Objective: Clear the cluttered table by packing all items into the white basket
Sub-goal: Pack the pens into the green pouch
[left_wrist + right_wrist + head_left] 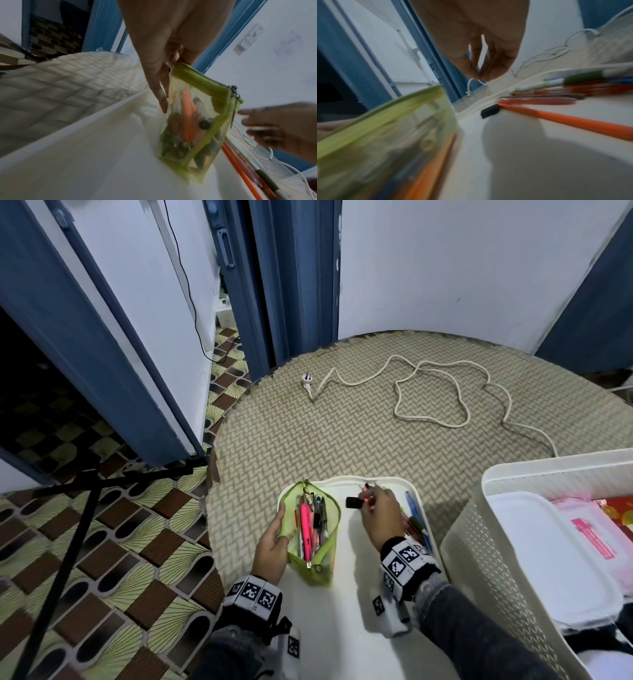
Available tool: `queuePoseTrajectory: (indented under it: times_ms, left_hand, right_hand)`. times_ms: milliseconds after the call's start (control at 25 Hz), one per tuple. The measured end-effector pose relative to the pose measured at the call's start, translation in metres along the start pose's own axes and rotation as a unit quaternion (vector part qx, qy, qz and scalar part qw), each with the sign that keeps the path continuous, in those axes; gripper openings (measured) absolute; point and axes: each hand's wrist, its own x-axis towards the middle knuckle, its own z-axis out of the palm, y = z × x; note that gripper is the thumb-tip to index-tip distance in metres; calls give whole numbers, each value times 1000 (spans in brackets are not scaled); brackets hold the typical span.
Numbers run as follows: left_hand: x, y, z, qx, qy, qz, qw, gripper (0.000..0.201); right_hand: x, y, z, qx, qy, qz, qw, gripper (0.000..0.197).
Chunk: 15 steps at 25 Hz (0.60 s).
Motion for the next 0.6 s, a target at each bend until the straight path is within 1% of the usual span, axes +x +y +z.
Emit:
queuePoseTrajectory:
  times_ms: [40,80,120,160,240,320,360,440,480,520,600]
  left_hand:
    - [2,-3,-2,2,5,5,1000,69]
    - [4,-7,-3,3,7,7,1000,70]
    - [5,-9,-3,4,6,7,1000,71]
    - [6,-9,-3,3,3,7,1000,72]
    - [5,-6,-2,-5,-19,14,1000,75]
    - [4,-4,0,1,-35,16,999,78]
    - [3,-4,1,6,-38,16,999,78]
    - [2,-2,2,6,-40,21,999,78]
    - [1,0,2,8,-39,24,999,77]
    - [0,2,3,13,-40,27,999,76]
    - [-3,5,4,21,-41,33,998,73]
  right_hand:
    - [3,14,0,-52,-34,23,998,18]
    - [4,27,2,-96,-60,30,993,21]
    - [4,38,4,-121,-72,35,989,24]
    - [0,44,6,-132,-72,35,988,26]
    - [-4,50,10,-98,-59,49,992,25]
    - [-5,46,11,-60,-55,41,996,30]
    - [-4,42,10,-30,-50,35,998,37]
    - [-1,20,0,57,-14,32,998,49]
    - [1,7,-7,115,8,31,993,55]
    - [1,-10,-15,173,23,26,984,66]
    - [2,-42,-30,256,25,-15,966,87]
